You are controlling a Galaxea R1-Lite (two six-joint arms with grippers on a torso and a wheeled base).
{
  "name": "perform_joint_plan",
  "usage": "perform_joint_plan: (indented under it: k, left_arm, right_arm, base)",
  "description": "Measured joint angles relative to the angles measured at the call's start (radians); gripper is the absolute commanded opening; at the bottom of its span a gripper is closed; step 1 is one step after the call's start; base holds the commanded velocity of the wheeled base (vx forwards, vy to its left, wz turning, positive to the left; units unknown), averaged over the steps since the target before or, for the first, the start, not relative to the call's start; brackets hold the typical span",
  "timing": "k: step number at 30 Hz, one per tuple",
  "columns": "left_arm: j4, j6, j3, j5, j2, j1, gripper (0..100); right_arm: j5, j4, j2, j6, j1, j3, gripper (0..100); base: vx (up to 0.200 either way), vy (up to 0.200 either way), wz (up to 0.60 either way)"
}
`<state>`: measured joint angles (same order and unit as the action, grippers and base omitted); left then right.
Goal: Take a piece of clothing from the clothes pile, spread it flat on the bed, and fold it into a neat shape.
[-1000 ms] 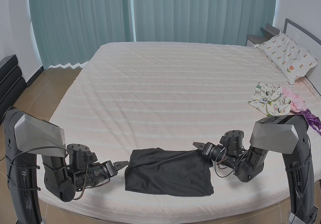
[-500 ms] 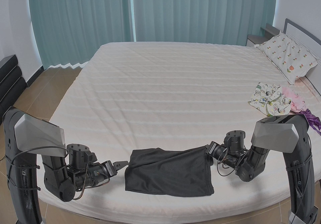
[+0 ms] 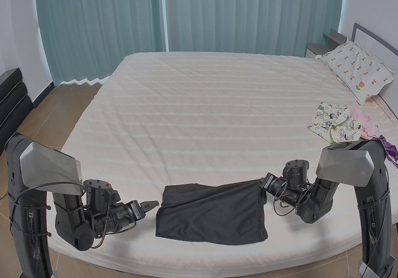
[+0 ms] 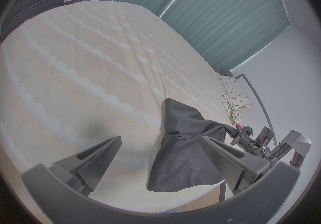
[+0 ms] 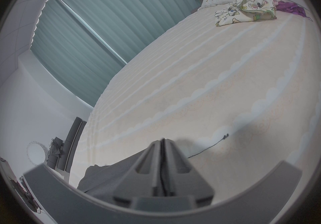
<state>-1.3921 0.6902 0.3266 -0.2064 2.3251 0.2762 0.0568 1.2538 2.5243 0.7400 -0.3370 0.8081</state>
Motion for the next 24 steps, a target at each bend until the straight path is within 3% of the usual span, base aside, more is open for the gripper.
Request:
perform_joint_plan:
  k: [7,14,16,24]
  left_arm:
    - [0.000,0.000,0.000,0.000,0.002,0.002,100]
    - [0.000,0.001,-0.001,0.000,0.002,0.005,100]
    - [0.000,0.001,-0.001,0.000,0.002,0.005,100]
    - [0.000,-0.001,-0.001,0.008,0.007,0.006,100]
  right_arm:
    - [-0.028,0.022,-0.030,-0.005,0.005,-0.073,100]
    - [-0.134,0.098,-0.095,-0.010,0.002,-0.234,100]
    - [-0.152,0.107,-0.109,-0.016,-0.015,-0.278,100]
    - [-0.167,0.110,-0.128,-0.061,-0.099,-0.356,100]
  base:
    - [0.000,0.000,0.00]
    - [-0.200,0.000,0.00]
    - [-0.200,0.000,0.00]
    - [0.000,0.000,0.00]
